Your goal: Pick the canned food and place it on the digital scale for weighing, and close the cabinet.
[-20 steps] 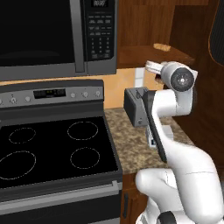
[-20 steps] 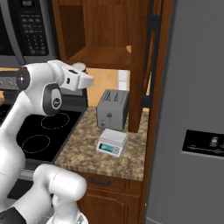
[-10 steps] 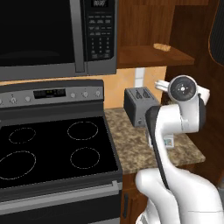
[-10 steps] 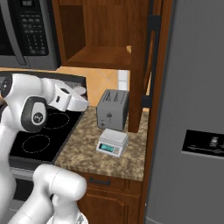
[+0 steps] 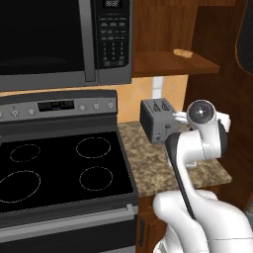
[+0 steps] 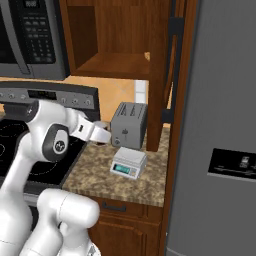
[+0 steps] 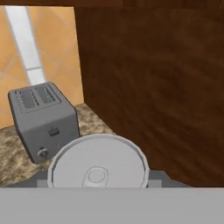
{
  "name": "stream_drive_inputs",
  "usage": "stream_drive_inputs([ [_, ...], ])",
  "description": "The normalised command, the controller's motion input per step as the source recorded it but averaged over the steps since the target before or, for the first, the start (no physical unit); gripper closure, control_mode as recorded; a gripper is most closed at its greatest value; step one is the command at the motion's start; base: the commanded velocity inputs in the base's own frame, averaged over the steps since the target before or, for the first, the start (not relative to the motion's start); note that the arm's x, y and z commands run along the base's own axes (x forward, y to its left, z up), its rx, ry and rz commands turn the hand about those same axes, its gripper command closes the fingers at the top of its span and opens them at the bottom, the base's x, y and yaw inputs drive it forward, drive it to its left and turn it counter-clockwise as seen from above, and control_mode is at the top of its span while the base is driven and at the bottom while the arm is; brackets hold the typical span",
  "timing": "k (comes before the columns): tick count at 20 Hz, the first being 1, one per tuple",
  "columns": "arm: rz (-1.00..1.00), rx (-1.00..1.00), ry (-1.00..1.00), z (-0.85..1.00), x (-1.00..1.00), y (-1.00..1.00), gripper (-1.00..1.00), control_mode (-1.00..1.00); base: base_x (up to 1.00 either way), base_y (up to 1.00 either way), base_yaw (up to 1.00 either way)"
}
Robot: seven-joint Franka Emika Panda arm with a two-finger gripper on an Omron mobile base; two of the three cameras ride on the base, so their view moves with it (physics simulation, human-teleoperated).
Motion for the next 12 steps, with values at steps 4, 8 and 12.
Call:
stream_drive_inputs([
  [4,0.0,0.06,0.0,-0.61,0.74,0.0,1.0,-1.0,0.0,0.0,0.0],
  [8,0.0,-0.01,-0.01,-0.62,0.64,0.0,1.0,-1.0,0.0,0.0,0.0],
  [12,0.0,-0.01,0.07,-0.58,0.6,-0.18,1.0,-1.0,0.0,0.0,0.0],
])
